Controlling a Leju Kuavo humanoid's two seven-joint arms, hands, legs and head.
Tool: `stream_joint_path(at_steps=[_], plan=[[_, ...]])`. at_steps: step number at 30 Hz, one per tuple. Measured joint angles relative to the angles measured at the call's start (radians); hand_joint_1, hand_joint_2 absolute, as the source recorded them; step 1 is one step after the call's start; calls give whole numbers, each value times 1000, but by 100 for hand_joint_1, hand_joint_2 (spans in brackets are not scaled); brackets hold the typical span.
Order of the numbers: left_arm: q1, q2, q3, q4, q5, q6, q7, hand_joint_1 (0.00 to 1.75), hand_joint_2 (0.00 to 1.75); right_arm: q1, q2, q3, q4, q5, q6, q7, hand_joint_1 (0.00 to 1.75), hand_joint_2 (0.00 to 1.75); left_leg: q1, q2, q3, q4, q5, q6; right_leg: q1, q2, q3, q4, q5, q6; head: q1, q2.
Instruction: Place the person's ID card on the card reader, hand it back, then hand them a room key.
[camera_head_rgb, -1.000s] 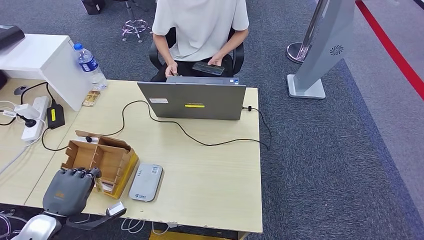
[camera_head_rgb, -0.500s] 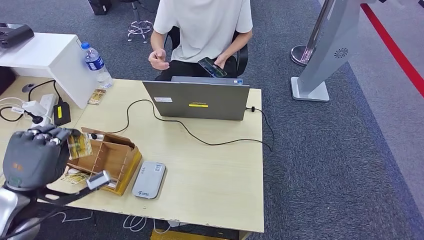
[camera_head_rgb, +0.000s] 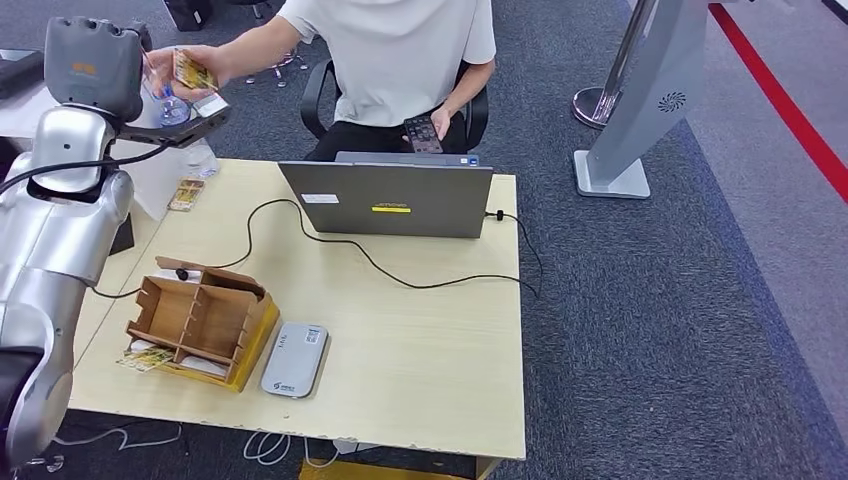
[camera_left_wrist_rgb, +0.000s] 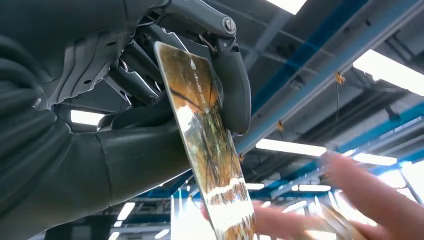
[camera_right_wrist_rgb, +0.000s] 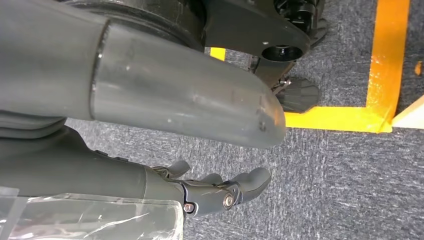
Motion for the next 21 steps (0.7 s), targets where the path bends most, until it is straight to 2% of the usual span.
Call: stream_joint_path(at_steps=[1,5,11,16,19,21], plan=[[-28,-12,-9,45,0,-4,2,175,175,0,0,2,0,1,-1,2,0,0,0,0,0,0,0,0,0,0,0,0,0,0,0,0],[-103,-53,-31,176,7,-6,4,0,175,-1,3,5,0,1,-3,3,0,0,0,0,-2,0,-1,0,0,0,-2,0,0,0,0,0],[-136,-79,-37,256,46,-5,-13,0,175,0,6,5,0,1,-4,2,0,0,0,0,-2,0,-1,0,0,0,-2,0,0,0,0,0],[-126,-73,-37,260,106,7,-46,0,175,2,7,4,0,-8,-11,-7,0,0,0,1,-3,-1,-1,0,0,1,-2,1,0,0,0,0],[-63,-24,-37,173,198,8,-85,0,175,11,7,-1,0,-22,-18,-22,0,0,0,4,-3,-2,-1,0,0,4,-2,1,0,0,0,0],[24,52,-31,51,291,7,-105,0,175,21,8,-9,0,-31,-22,-35,0,0,0,9,-1,-3,-3,-2,0,10,-2,2,-1,-1,0,0]])
